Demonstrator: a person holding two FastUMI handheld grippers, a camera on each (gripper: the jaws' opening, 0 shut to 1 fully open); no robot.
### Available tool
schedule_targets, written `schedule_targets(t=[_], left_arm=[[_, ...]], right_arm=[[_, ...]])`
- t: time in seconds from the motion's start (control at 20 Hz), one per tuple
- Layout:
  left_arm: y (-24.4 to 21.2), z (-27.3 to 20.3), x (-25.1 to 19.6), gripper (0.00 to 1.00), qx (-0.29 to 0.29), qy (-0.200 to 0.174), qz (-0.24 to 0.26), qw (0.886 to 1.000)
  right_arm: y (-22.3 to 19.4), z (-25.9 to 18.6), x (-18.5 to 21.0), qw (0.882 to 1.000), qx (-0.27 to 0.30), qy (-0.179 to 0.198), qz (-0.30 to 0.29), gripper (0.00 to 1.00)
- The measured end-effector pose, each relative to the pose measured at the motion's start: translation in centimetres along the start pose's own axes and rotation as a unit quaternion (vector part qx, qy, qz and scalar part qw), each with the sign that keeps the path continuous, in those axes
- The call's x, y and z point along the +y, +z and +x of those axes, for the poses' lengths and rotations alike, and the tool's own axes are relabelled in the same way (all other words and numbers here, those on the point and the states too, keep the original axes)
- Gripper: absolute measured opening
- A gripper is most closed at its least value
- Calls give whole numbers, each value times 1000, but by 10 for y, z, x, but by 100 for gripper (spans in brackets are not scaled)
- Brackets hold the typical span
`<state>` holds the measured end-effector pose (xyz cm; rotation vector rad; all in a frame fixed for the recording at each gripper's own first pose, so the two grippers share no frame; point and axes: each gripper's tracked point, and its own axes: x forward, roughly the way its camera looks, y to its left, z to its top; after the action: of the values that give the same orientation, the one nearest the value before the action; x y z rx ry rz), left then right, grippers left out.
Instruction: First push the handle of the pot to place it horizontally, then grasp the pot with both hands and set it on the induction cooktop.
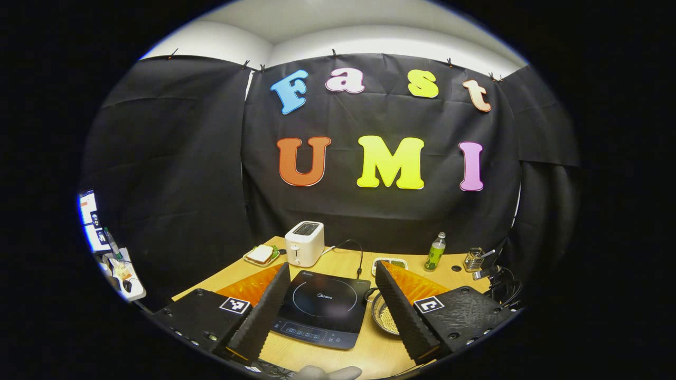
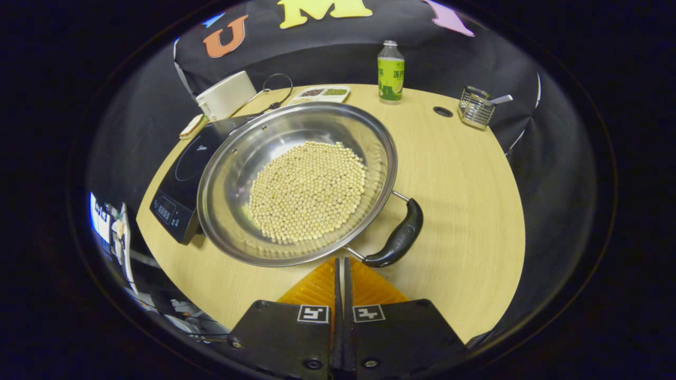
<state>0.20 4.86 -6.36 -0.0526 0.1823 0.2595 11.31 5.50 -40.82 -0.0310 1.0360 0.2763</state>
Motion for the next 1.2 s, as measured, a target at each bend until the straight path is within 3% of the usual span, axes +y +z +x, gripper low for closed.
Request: schedule_targets(t=[1.2], left_arm=[[-26, 19, -46, 97, 24, 54, -8, 998]], right_arm=[[49, 13, -74, 996, 0, -4, -92, 0]])
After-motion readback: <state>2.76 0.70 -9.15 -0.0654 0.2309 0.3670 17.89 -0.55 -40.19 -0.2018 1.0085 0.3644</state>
